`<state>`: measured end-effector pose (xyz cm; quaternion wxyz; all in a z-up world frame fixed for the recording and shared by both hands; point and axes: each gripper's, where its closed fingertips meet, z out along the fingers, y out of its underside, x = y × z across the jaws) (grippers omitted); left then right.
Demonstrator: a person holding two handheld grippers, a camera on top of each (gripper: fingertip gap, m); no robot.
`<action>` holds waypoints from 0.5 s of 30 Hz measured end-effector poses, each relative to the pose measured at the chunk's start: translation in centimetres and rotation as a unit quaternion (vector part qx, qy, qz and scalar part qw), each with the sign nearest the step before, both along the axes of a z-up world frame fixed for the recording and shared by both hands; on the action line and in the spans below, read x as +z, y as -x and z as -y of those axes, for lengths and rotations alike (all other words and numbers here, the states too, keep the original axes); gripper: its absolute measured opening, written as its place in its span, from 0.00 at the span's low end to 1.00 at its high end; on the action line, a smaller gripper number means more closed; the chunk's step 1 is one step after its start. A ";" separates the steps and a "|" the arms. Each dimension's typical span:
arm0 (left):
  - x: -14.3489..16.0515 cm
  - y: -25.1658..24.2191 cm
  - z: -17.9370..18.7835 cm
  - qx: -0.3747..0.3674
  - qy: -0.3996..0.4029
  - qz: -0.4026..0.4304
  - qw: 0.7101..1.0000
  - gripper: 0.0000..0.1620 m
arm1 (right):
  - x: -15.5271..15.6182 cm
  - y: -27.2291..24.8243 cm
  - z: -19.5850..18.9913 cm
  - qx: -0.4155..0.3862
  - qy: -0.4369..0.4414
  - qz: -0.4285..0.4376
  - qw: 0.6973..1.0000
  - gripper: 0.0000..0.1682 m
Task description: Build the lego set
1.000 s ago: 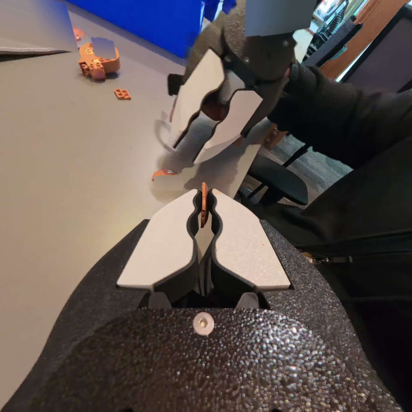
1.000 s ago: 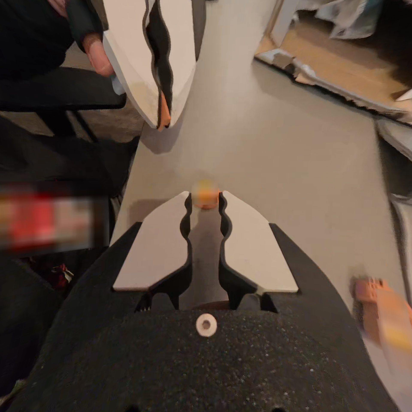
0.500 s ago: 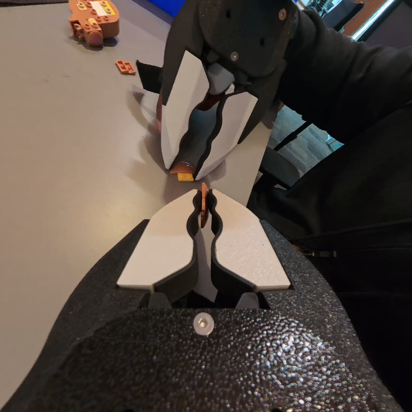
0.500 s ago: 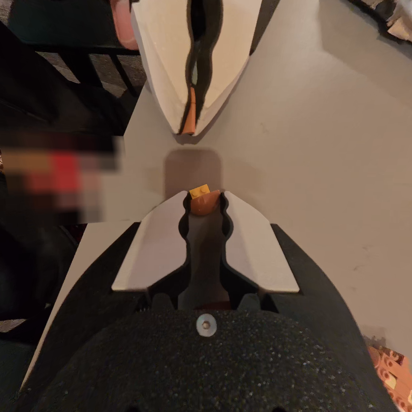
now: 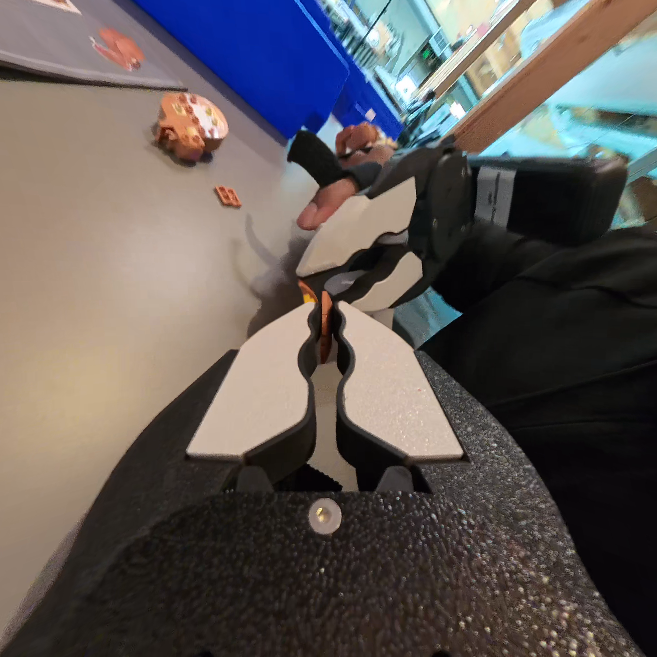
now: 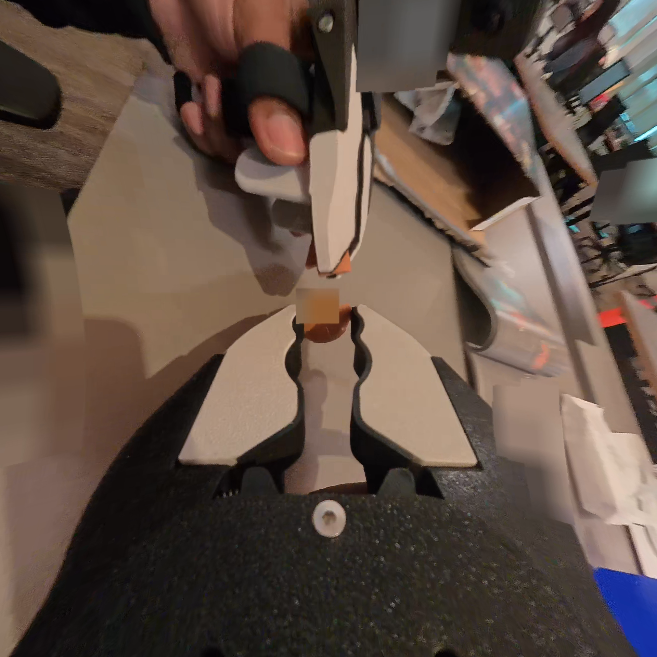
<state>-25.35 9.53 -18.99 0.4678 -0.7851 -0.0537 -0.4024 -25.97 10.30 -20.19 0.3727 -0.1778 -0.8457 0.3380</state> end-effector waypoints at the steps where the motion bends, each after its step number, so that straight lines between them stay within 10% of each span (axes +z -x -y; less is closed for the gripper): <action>1: 0.3 0.5 -0.6 0.001 -0.006 0.018 1.000 0.03 | 0.5 0.5 -0.4 -0.007 0.000 -0.013 1.000 0.15; 15: 2.6 4.2 -7.2 -0.043 -0.054 0.133 0.989 0.03 | 1.4 3.7 -6.5 -0.106 0.067 -0.032 0.992 0.15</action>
